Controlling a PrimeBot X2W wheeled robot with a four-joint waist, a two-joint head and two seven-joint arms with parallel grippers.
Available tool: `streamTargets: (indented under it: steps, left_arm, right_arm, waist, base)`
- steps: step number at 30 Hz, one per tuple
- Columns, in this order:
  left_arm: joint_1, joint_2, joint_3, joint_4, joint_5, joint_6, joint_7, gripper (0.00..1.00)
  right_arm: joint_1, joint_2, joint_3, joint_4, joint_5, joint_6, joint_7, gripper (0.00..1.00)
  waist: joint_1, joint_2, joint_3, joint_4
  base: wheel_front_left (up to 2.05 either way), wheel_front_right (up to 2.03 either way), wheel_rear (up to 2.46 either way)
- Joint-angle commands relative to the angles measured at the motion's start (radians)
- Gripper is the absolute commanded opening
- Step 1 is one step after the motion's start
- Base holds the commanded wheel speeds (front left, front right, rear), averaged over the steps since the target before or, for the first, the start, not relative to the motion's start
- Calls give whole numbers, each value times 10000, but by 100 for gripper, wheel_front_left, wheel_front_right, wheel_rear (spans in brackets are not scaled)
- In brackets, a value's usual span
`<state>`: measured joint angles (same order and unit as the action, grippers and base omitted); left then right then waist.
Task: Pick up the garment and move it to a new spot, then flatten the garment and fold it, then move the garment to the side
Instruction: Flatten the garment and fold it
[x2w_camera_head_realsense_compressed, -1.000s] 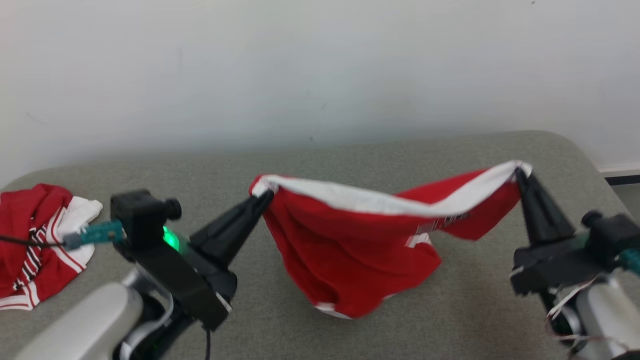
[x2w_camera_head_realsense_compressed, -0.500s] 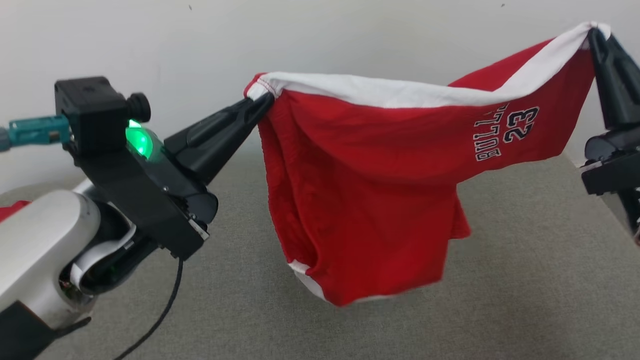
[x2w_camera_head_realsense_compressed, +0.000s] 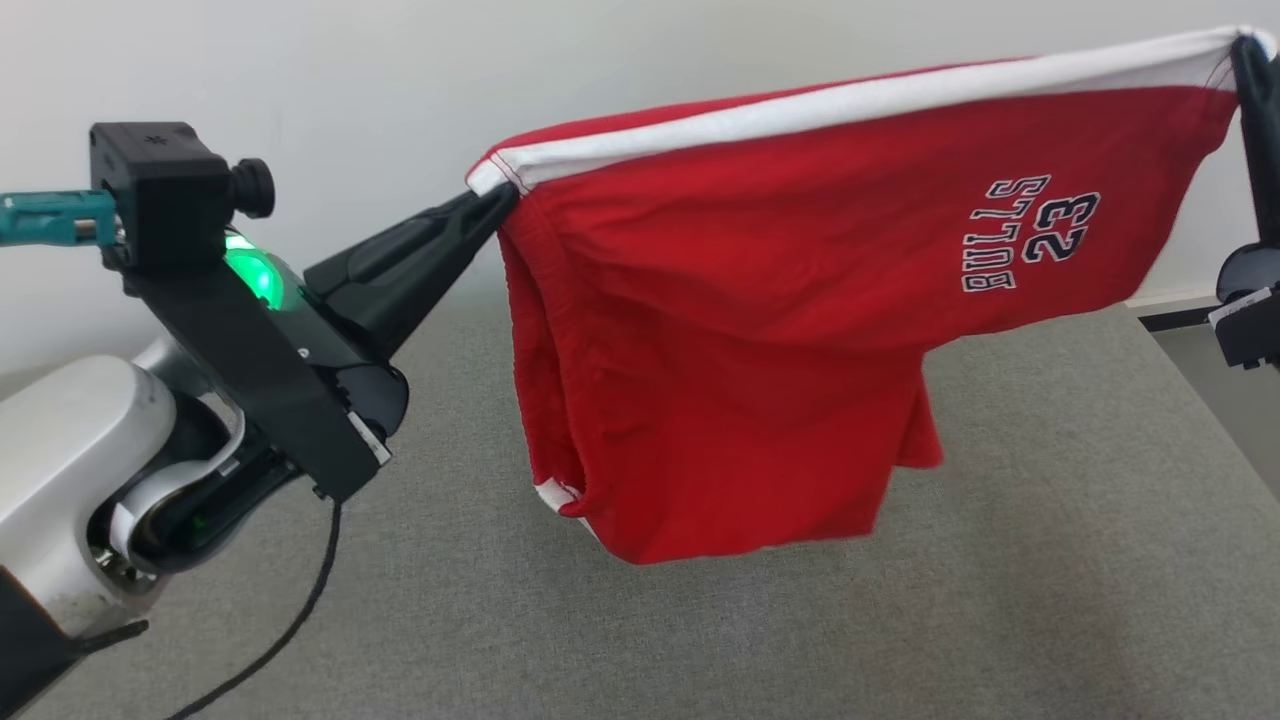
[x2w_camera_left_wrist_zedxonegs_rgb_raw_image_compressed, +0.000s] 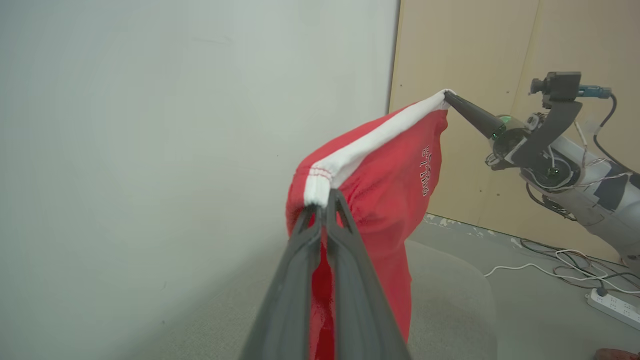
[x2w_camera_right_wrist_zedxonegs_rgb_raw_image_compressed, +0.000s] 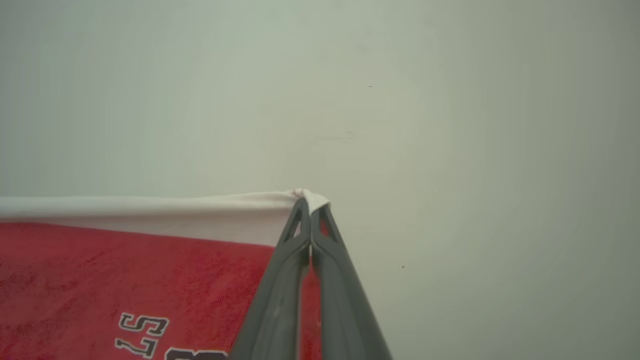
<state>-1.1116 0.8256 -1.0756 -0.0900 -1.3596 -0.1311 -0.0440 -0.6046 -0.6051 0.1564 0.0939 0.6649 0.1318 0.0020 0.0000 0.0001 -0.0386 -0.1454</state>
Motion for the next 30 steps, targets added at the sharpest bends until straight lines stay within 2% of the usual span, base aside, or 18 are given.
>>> streamTargets:
  steps: [1,8,14,19,23,26,30]
  left_arm:
    - [-114,5,-54,-56,-117,9,-90,0]
    - [-514,-228,-438,-189,-777,7,-265,0]
    - [-931,-352,-157,-381,-1632,7,-524,0]
    - [-1051,-467,-612,-153,-1666,7,5,0]
    - [-1269,-654,-1002,339,-1638,7,535,0]
    - [-1670,-966,-1309,975,-1292,7,913,0]
    - [-2835,-1495,-1581,2038,-63,8,829,0]
  right_arm:
    - [158,59,-22,21,172,-22,67,0]
    - [306,-44,-29,76,1135,-22,669,0]
    - [188,-196,-387,-104,1463,-22,814,0]
    - [320,-51,-329,-172,1523,-22,1071,0]
    - [-6,239,21,90,1408,-22,1398,0]
    - [-755,722,488,661,1078,-22,1567,0]
    - [-2468,1605,955,1767,560,-22,1437,0]
  waist:
    - [0,-1,34,-34]
    - [0,-1,177,-160]
    - [0,-1,281,-223]
    - [0,-1,409,-260]
    - [0,-1,784,-329]
    - [0,-1,1311,-394]
    - [0,-1,2417,-447]
  base:
    - [0,0,0]
    - [0,0,0]
    - [0,0,0]
    - [0,0,0]
    - [0,0,0]
    - [0,0,0]
    - [0,0,0]
